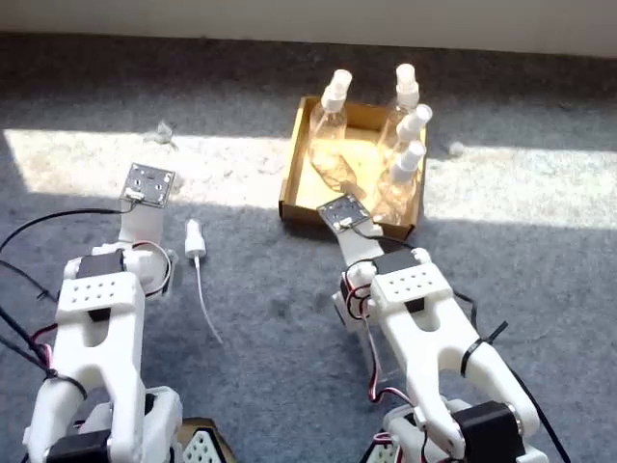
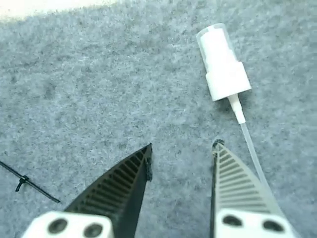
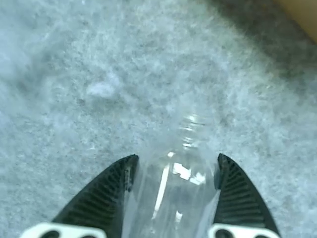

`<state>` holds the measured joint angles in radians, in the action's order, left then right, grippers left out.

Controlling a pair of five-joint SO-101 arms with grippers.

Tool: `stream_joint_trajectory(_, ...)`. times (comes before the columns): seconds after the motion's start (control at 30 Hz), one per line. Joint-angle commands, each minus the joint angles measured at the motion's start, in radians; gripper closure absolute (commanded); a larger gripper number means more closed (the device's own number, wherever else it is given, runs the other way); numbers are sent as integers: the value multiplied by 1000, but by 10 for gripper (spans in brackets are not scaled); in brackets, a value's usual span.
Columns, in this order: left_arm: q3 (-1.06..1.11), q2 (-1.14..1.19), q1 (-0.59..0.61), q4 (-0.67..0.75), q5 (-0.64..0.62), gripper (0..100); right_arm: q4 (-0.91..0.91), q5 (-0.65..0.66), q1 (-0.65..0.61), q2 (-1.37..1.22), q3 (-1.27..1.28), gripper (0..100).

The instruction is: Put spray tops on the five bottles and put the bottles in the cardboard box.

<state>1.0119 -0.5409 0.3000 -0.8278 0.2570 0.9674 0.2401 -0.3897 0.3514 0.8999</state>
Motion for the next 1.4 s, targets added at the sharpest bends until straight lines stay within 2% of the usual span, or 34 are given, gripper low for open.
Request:
stream_joint_trajectory(0.0, 5, -10, -16, 29, -9, 806, 13, -8, 10, 35, -10, 822)
stream_joint_trajectory(0.2, 4, 65, -16, 87, -9, 806, 21, -8, 10, 35, -10, 745)
stream_joint_trajectory(0.9, 4, 97, -16, 107, -9, 806, -27, -6, 8, 31, -15, 745)
stream_joint_trajectory(1.3, 4, 99, -16, 107, -9, 806, -44, -6, 10, -117, -58, 748)
stream_joint_trajectory(1.37, 4, 99, -16, 107, -9, 806, -44, -8, 15, -120, -58, 776)
